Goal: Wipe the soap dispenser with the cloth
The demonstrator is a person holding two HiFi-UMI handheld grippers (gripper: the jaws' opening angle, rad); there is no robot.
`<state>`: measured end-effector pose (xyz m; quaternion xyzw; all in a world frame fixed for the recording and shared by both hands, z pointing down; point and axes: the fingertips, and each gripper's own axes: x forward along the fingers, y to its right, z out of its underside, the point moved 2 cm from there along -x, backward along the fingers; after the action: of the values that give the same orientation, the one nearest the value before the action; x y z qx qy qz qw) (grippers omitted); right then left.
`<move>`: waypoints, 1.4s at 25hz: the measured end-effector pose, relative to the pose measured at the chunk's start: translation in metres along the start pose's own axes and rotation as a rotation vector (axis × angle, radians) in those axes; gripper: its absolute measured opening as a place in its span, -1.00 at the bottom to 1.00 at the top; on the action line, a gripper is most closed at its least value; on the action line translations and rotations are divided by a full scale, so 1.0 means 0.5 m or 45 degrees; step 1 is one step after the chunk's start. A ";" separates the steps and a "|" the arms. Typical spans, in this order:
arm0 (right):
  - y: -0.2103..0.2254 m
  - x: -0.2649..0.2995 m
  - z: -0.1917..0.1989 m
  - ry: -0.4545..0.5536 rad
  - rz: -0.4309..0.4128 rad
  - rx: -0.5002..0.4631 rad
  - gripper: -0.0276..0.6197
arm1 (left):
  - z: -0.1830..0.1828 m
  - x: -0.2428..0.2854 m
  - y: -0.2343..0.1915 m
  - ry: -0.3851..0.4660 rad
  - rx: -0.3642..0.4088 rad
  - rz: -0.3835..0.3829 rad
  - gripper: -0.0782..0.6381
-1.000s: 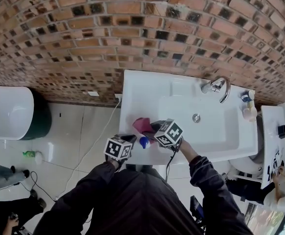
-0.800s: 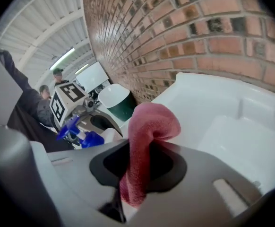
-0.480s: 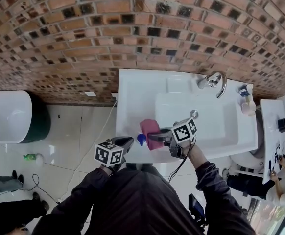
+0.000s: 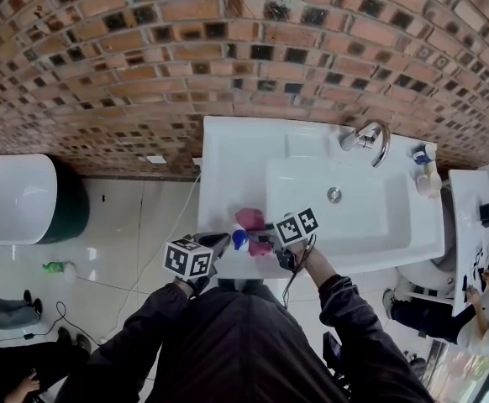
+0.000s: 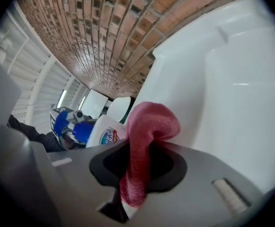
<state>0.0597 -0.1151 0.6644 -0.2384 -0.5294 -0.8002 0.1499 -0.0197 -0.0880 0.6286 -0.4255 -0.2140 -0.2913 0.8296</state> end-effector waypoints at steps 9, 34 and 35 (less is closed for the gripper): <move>0.030 0.032 0.045 -0.081 0.412 -0.226 -0.67 | -0.010 0.004 -0.017 0.000 0.000 -0.022 -0.78; -0.020 0.057 -0.033 -0.631 0.394 -1.443 -0.67 | -0.012 0.012 -0.026 -0.023 0.011 -0.020 -0.78; -0.014 0.062 -0.029 -0.644 0.404 -1.446 -0.67 | -0.011 0.012 -0.027 -0.025 0.010 -0.020 -0.78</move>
<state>0.0268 -0.1254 0.6709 -0.5376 -0.0005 -0.8431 -0.0126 -0.0235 -0.1008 0.6371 -0.4234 -0.2266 -0.2929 0.8268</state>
